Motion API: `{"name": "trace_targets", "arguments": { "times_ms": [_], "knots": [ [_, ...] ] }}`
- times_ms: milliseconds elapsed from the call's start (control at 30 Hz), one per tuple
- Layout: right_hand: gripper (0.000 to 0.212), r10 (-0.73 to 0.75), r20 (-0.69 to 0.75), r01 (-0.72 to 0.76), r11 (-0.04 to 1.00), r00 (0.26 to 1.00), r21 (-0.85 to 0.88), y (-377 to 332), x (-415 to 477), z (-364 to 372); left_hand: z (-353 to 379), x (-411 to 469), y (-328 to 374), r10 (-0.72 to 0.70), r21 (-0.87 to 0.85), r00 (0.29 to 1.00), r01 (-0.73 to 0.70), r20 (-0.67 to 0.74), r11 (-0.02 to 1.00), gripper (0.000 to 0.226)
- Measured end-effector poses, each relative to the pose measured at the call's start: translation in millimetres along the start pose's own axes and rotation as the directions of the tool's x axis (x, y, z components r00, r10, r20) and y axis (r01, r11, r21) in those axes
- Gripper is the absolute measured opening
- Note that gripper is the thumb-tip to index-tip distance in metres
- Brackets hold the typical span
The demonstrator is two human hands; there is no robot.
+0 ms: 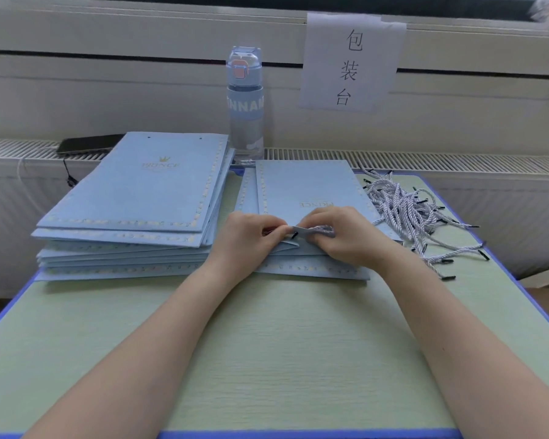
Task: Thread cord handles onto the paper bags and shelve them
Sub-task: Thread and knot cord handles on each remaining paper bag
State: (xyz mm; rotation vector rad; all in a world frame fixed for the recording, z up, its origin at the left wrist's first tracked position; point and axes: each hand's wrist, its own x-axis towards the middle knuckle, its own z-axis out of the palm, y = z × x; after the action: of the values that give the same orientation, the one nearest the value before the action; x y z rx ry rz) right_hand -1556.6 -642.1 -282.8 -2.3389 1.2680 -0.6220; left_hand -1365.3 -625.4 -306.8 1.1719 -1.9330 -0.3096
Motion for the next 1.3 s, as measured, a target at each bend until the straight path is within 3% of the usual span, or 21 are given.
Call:
{"name": "trace_targets", "arguments": {
  "times_ms": [167, 333, 433, 733, 900, 1000, 1133, 1300],
  "knots": [
    [0.023, -0.017, -0.007, 0.017, 1.0, 1.0, 0.001, 3.9, 2.5, 1.2, 0.0, 1.8, 0.0, 0.007, 0.023, 1.0, -0.006, -0.013, 1.0, 0.014],
    [0.022, -0.305, -0.276, 0.241, 0.94, 0.912, -0.241, -2.9, 1.9, 0.5, -2.4, 5.4, 2.6, -0.106, -0.062, 0.993, 0.103, -0.046, 0.993, 0.012],
    [0.007, -0.405, -0.278, 0.3, 0.886, 0.871, -0.353, -3.2, 3.4, -1.0, -3.3, 7.0, 5.2, -0.158, -0.101, 0.986, 0.153, -0.05, 0.983, 0.011],
    [0.012, -0.51, -0.31, 0.292, 0.789, 0.802, -0.541, -0.9, 7.2, 6.5, -7.3, 6.5, 8.4, -0.189, -0.144, 0.981, 0.181, -0.047, 0.973, 0.011],
    [0.019, -0.388, -0.352, 0.34, 0.921, 0.852, -0.191, -7.8, 0.0, -8.6, -9.0, 7.7, 6.7, -0.207, -0.118, 0.975, 0.197, -0.077, 0.973, 0.012],
    [0.013, -0.313, -0.304, 0.284, 0.949, 0.9, -0.138, -4.9, -4.9, -24.0, -10.0, 7.9, 8.6, -0.193, -0.117, 0.977, 0.181, -0.093, 0.976, 0.01],
    [0.044, -0.11, -0.224, 0.097, 0.993, 0.968, -0.067, 6.7, -14.9, -45.1, -12.9, 8.3, 9.8, -0.17, -0.122, 0.981, 0.158, -0.095, 0.98, 0.01],
    [0.062, 0.097, -0.049, -0.102, 0.99, 0.994, -0.103, 11.1, -22.5, -55.4, -16.1, 7.4, 9.8, -0.042, -0.05, 0.987, 0.035, -0.154, 0.998, 0.006]
  ]
}}
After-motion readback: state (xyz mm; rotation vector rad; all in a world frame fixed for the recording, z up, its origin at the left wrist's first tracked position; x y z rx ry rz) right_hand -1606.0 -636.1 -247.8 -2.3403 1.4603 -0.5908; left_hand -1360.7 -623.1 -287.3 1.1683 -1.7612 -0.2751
